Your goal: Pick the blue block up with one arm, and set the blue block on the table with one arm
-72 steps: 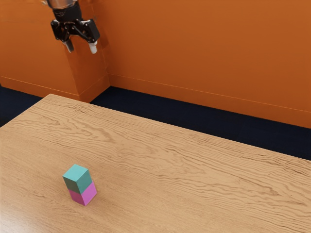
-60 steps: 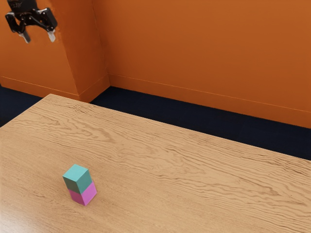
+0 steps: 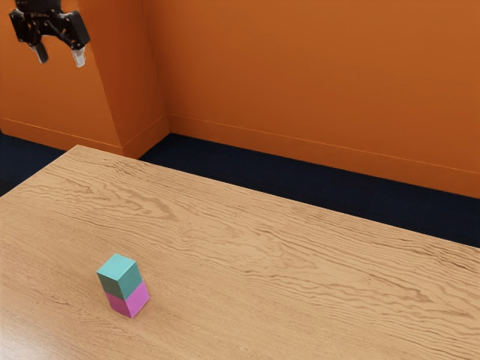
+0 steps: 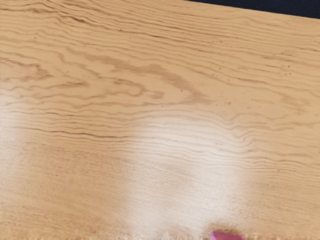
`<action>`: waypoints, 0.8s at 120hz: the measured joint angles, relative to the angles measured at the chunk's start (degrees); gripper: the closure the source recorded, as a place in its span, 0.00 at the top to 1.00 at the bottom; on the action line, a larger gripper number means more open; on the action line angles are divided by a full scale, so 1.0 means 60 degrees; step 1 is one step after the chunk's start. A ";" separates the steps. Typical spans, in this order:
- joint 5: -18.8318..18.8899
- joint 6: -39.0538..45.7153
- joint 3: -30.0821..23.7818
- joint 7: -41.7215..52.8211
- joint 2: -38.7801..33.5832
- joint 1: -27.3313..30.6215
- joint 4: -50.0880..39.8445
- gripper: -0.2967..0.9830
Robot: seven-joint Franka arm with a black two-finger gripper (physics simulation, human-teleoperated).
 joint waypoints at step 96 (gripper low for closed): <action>0.1010 0.7074 -0.3833 -0.0106 -0.1990 0.1006 -0.9631 0.75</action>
